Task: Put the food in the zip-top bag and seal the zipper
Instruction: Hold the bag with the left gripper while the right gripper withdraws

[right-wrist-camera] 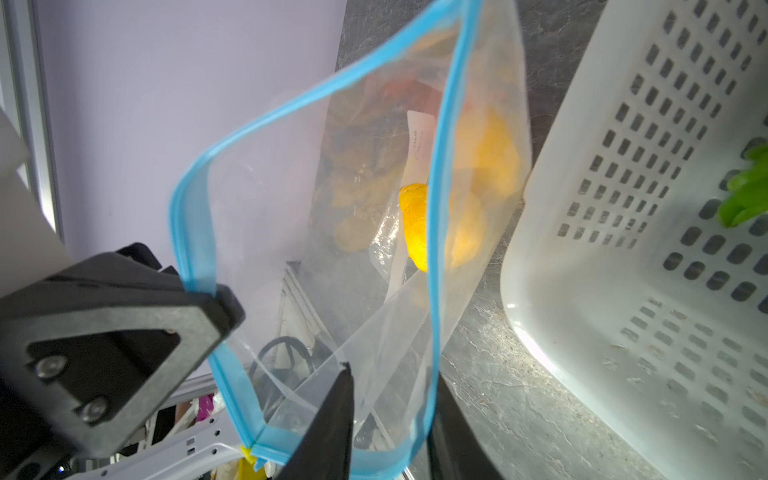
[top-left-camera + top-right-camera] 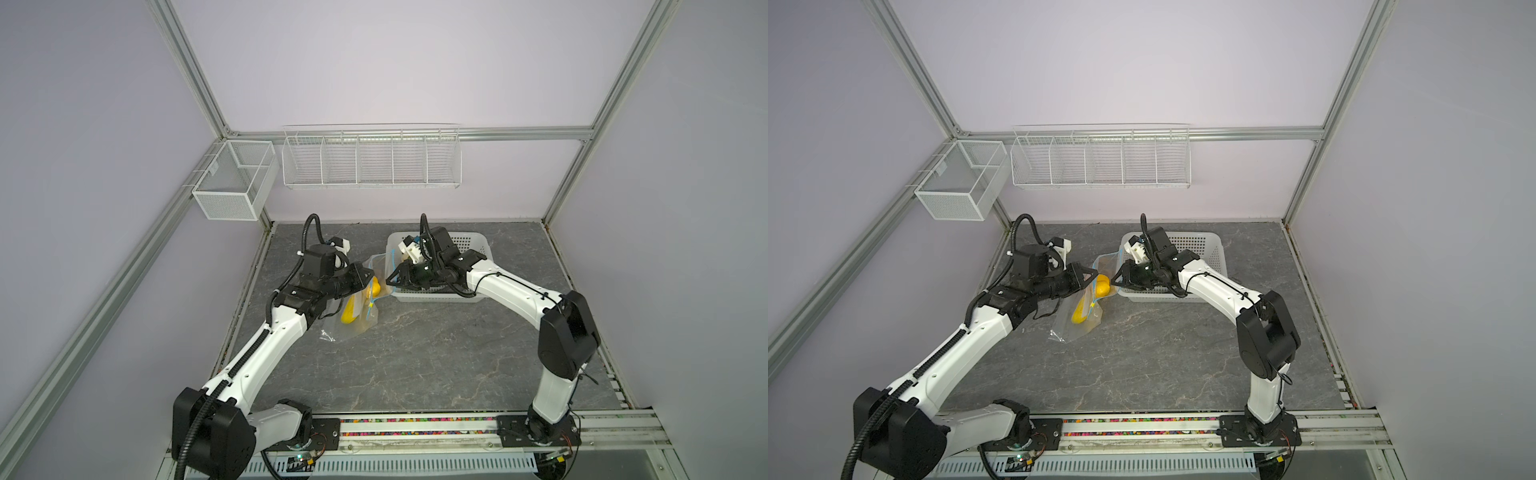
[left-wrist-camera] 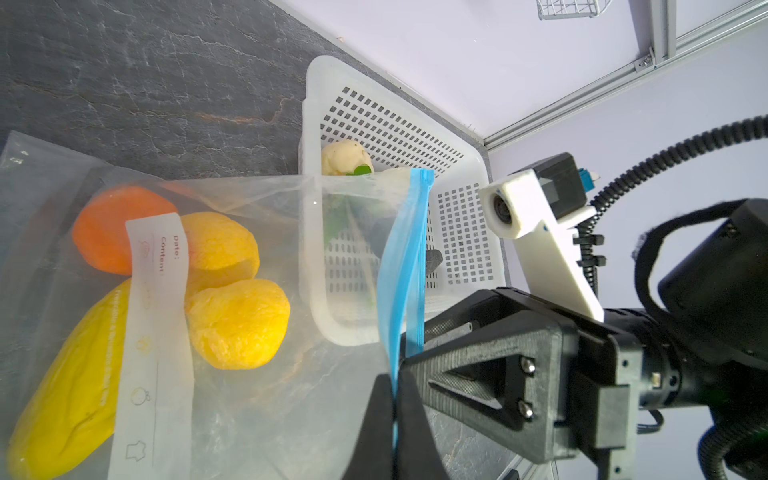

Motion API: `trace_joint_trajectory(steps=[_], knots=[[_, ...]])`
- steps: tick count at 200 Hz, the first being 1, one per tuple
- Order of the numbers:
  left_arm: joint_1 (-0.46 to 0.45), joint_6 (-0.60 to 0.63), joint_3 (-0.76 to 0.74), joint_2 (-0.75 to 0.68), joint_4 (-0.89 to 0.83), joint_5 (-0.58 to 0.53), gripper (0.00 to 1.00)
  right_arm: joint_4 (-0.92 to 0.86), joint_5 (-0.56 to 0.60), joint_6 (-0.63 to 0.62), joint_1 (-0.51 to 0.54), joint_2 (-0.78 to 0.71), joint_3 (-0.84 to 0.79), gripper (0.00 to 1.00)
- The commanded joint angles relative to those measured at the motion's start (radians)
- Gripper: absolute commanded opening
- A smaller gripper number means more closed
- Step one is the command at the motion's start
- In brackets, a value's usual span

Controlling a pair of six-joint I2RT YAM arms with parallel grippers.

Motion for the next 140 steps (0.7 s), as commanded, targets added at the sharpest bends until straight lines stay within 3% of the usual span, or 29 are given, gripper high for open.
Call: trace_joint_trajectory(steps=[1, 81, 140], knots=[[0.007, 0.024, 0.018, -0.030, -0.011, -0.014, 0.00, 0.016, -0.011, 0.007, 0.009, 0.018, 0.025, 0.26], [0.013, 0.036, 0.021, -0.065, -0.049, -0.041, 0.00, -0.006, -0.010, -0.014, 0.019, 0.053, 0.074, 0.24], [0.013, 0.022, 0.005, -0.027, -0.001, -0.012, 0.00, -0.112, 0.062, -0.103, -0.028, -0.051, 0.075, 0.48]])
